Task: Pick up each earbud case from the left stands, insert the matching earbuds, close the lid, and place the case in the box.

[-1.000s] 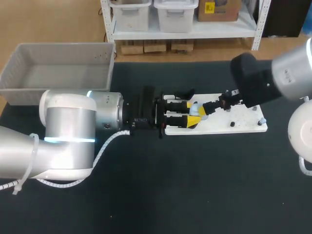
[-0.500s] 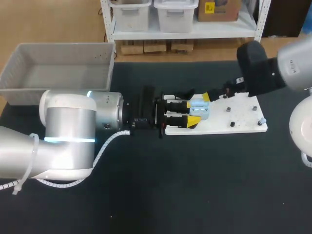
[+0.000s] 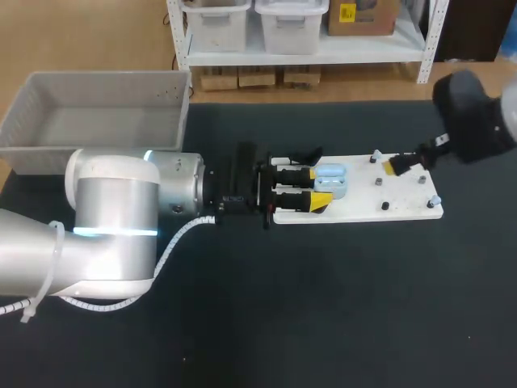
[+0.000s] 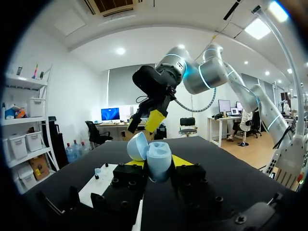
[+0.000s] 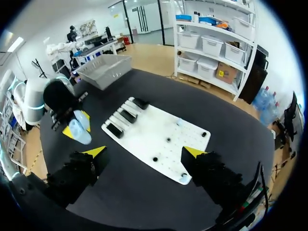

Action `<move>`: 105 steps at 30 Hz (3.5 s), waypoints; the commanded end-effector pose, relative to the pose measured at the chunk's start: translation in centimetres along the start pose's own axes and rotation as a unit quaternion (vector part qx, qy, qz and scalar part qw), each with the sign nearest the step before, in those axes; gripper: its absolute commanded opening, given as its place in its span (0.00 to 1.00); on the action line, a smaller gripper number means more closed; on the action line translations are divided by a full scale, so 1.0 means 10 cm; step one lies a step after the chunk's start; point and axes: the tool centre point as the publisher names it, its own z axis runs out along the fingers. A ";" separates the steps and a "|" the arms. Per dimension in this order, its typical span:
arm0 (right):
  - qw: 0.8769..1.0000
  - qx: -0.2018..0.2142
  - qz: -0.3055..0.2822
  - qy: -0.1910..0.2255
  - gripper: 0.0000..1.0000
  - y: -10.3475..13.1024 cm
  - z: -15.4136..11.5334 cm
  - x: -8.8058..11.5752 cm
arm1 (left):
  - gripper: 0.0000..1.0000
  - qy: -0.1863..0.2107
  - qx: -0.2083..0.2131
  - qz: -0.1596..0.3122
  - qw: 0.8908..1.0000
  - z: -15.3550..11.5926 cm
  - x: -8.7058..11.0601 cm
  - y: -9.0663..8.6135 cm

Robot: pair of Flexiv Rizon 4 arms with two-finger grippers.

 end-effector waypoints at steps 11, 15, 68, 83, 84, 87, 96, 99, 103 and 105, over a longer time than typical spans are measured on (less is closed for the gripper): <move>0.980 0.164 -0.023 0.107 1.00 -0.41 -0.12 0.31 | 0.00 -0.001 -0.003 0.001 1.000 0.00 0.01 -0.01; 0.980 0.149 -0.020 0.128 1.00 -0.44 -0.05 0.39 | 0.00 -0.001 -0.003 0.001 1.000 0.00 0.01 -0.01; 0.960 0.124 -0.034 0.249 0.38 -0.70 0.51 0.86 | 0.00 -0.001 -0.003 0.001 1.000 0.00 0.01 -0.01; 0.958 0.133 -0.033 0.250 0.32 -0.75 0.57 0.88 | 0.00 -0.001 -0.003 0.001 1.000 0.00 0.01 -0.01; 0.958 0.133 -0.032 0.250 0.32 -0.75 0.57 0.88 | 0.00 -0.001 -0.003 0.001 1.000 0.00 0.01 -0.01; 0.958 0.134 -0.031 0.250 0.30 -0.75 0.56 0.88 | 0.00 -0.001 -0.003 0.001 1.000 0.00 0.01 -0.01; 0.958 0.135 -0.032 0.250 0.29 -0.76 0.58 0.89 | 0.00 -0.001 -0.003 0.001 1.000 0.00 0.01 -0.01; 0.958 0.135 -0.032 0.250 0.29 -0.77 0.59 0.89 | 0.00 -0.001 -0.003 0.001 1.000 0.00 0.01 -0.01; 0.958 0.136 -0.032 0.251 0.29 -0.77 0.60 0.90 | 0.00 -0.001 -0.003 0.001 1.000 0.00 0.01 -0.01; 0.958 0.136 -0.032 0.252 0.29 -0.77 0.60 0.90 | 0.00 -0.001 -0.003 0.001 1.000 0.00 0.01 -0.01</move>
